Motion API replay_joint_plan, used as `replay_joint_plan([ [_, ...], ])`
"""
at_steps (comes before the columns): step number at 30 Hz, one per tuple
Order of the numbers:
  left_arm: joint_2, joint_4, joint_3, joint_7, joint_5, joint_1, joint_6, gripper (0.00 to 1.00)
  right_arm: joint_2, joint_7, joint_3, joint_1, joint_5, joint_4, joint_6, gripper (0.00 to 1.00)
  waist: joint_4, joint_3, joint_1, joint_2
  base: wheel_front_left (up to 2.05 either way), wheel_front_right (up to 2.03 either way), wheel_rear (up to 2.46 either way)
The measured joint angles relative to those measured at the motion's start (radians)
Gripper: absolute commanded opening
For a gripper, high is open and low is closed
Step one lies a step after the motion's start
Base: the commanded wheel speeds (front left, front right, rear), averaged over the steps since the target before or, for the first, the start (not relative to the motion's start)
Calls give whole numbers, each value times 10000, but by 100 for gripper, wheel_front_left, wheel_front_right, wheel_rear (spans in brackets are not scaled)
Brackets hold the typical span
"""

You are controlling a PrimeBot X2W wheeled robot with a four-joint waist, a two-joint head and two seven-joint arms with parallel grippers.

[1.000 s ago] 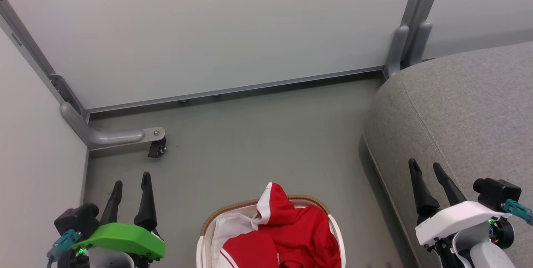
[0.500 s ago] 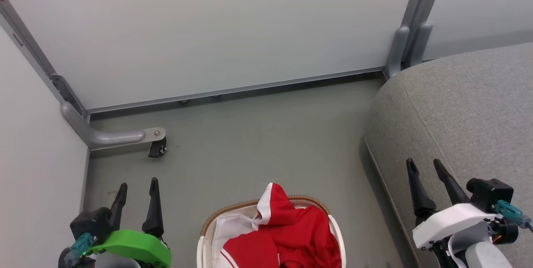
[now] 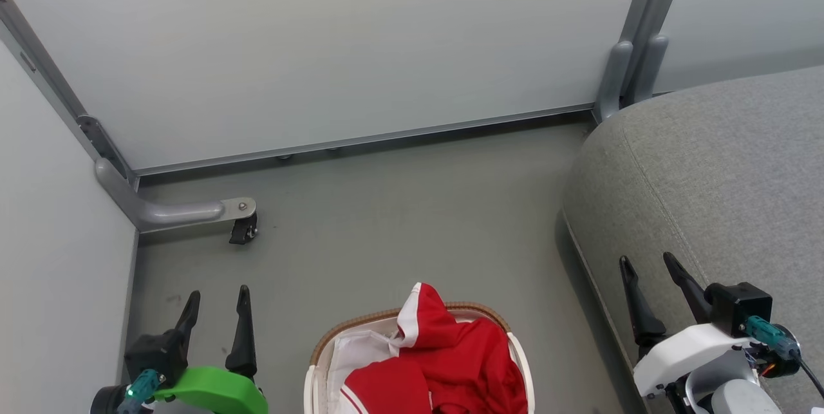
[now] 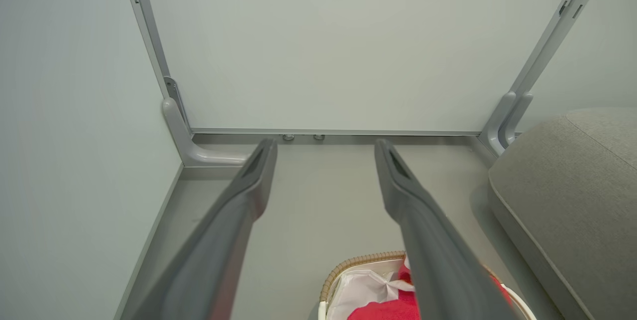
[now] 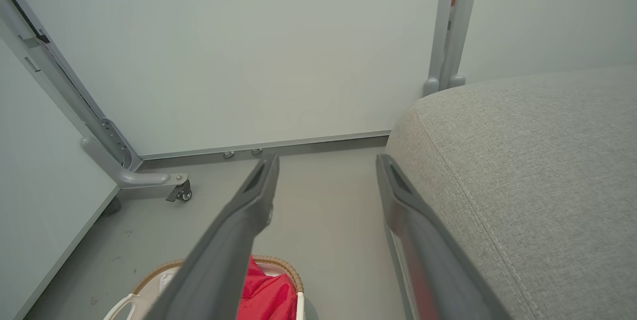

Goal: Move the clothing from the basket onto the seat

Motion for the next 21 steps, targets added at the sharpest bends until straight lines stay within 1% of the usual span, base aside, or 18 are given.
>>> replay_joint_plan([
  [12, -151, 136, 224, -232, 738, 173, 0, 100, 69, -238, -109, 6, -903, 203, 0, 100, -70, 37, 0, 0, 0, 0, 0],
  [21, -201, 512, -132, -389, 892, 59, -13, 100, 196, -397, 128, -241, -1482, 0, 0, 100, -332, 476, 0, 0, 0, 0, 0],
])
